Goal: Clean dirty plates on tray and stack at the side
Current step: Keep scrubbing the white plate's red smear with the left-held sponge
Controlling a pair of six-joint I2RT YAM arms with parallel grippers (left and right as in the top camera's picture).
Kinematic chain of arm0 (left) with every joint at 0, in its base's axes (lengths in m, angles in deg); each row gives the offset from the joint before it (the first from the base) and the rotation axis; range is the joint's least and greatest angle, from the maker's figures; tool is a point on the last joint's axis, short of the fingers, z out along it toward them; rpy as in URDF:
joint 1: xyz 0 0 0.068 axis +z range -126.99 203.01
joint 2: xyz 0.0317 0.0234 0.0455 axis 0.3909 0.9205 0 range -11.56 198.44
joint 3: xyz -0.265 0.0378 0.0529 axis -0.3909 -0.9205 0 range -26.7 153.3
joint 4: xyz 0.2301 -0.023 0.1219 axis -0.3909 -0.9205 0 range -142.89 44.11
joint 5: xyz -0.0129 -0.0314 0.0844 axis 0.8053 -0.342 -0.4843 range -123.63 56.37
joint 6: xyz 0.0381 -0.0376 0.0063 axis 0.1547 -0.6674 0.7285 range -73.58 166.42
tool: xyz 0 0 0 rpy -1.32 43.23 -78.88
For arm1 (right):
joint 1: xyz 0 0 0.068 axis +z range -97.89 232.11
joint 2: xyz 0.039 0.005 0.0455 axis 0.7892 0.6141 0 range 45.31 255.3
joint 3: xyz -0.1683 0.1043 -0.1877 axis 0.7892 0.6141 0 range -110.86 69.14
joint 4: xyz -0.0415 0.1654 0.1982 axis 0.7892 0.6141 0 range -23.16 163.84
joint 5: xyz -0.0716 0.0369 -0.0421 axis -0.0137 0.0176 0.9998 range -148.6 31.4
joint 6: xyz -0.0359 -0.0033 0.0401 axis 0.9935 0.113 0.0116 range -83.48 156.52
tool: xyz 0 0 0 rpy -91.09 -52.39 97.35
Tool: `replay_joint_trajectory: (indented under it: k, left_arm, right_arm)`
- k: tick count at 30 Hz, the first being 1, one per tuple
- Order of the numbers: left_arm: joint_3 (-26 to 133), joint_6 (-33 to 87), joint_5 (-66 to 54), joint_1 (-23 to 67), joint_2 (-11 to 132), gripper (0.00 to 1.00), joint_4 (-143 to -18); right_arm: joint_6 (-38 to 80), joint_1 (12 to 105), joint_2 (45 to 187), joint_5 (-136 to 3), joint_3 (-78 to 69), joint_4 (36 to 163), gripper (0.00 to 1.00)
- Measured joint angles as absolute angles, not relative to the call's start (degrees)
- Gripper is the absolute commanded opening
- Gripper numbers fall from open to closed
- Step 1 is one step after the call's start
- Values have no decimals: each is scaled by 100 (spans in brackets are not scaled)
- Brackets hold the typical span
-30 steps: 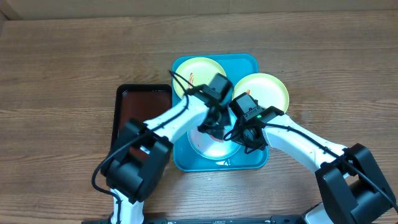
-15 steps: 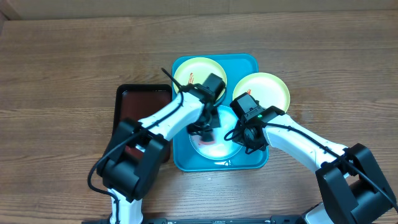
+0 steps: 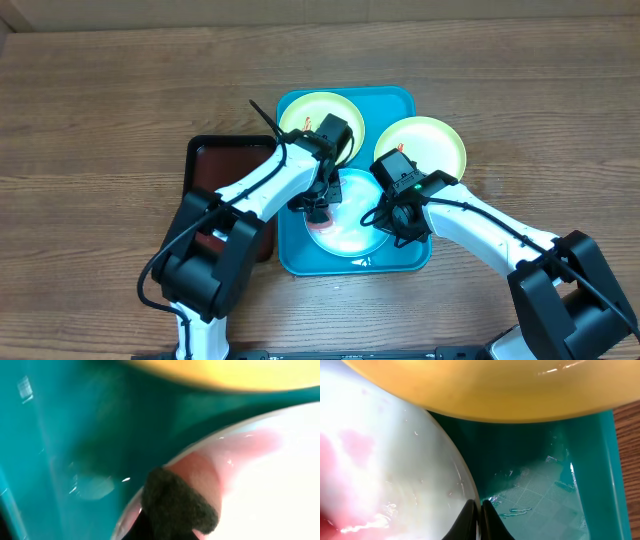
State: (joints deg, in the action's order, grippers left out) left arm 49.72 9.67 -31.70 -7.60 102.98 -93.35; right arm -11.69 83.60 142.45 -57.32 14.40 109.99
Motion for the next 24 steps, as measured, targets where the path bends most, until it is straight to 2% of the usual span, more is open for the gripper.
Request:
replay_joint_trajectory:
  k: [8, 12, 24]
  left_arm:
    - [4565, 1321, -1587, -699, 10298, 4, -7667]
    - [4349, 1295, -1056, -699, 10296, 4, -7230]
    - [4266, 1297, -199, -697, 10296, 4, -8284]
  right_arm:
    - [-1167, 8362, 14245, -5732, 1440, 10995, 4]
    - [-1167, 8362, 14245, -5734, 1440, 10995, 4]
    - [-1169, 8362, 14245, -5732, 1440, 10997, 4]
